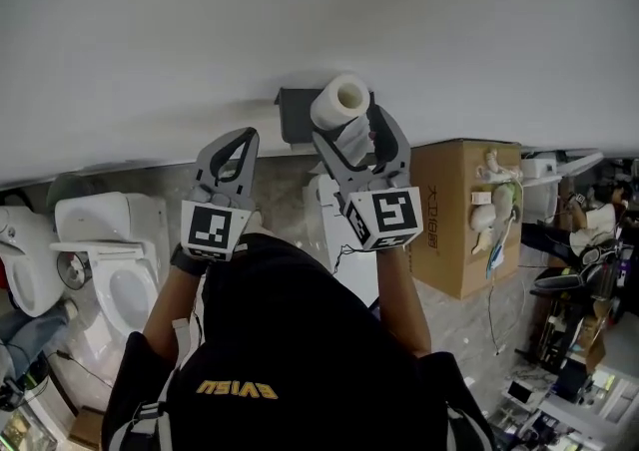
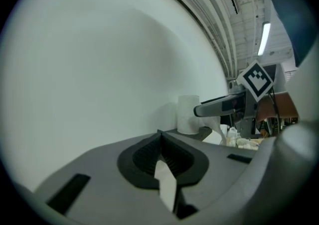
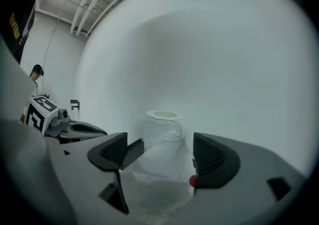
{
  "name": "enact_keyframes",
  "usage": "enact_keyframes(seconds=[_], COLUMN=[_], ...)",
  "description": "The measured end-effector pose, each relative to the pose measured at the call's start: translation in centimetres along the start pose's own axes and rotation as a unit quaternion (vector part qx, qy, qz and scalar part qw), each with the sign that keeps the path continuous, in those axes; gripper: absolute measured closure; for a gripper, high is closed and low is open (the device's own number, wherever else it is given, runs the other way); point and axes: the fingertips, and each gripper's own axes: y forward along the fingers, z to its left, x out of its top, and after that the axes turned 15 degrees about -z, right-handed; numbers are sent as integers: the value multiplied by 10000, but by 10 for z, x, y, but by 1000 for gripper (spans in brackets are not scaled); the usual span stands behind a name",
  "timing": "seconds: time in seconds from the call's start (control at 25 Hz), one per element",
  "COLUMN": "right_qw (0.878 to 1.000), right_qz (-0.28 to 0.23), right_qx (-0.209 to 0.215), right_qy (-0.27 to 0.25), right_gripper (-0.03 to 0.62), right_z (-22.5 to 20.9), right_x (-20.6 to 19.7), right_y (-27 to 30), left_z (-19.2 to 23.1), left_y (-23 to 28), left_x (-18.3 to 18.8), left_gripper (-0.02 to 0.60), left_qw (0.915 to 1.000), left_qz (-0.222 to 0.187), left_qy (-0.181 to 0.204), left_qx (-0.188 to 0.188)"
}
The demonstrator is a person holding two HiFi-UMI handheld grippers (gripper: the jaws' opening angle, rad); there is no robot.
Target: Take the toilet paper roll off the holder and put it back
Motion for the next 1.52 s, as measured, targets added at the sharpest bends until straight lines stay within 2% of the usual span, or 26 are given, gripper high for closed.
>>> enact_keyframes(seconds=[0.24,0.6,0.8,0.96,1.04,1.16,1.52], right_qw=[9999,9999,9999,9999,9999,9998,9995], right_qz=[103,49,-76,-76,-67,-144,-206], right_qx=[-77,-55,-19,-23,-34,-91,-234], right_qy=[-17,-96,-87,-110,-143,-88,-22], right_gripper=[181,215,225,238,242,299,308], right_z=[-1,-1,-2,-4,-5,-5,-8], right_x=[-3,-1,1,1,0,-1,0], right_y=[5,22,30,29,31,32,30], left_z=[-3,-1,7,4,5,2,-3], left_y=[7,6,1,-7,-5,-6,-10], left_x=[2,-1,6,2,1,5,4], left_gripper=[571,571,571,571,571,571,571], left_qw=[9998,9996,9996,10000,10000,9999,9999], left_qz=[-119,-16,-158,-7,-24,-77,-56], left_qy=[-79,-58,178,7,17,93,26], left_qx=[-110,-265,-127,9,-16,-76,-118])
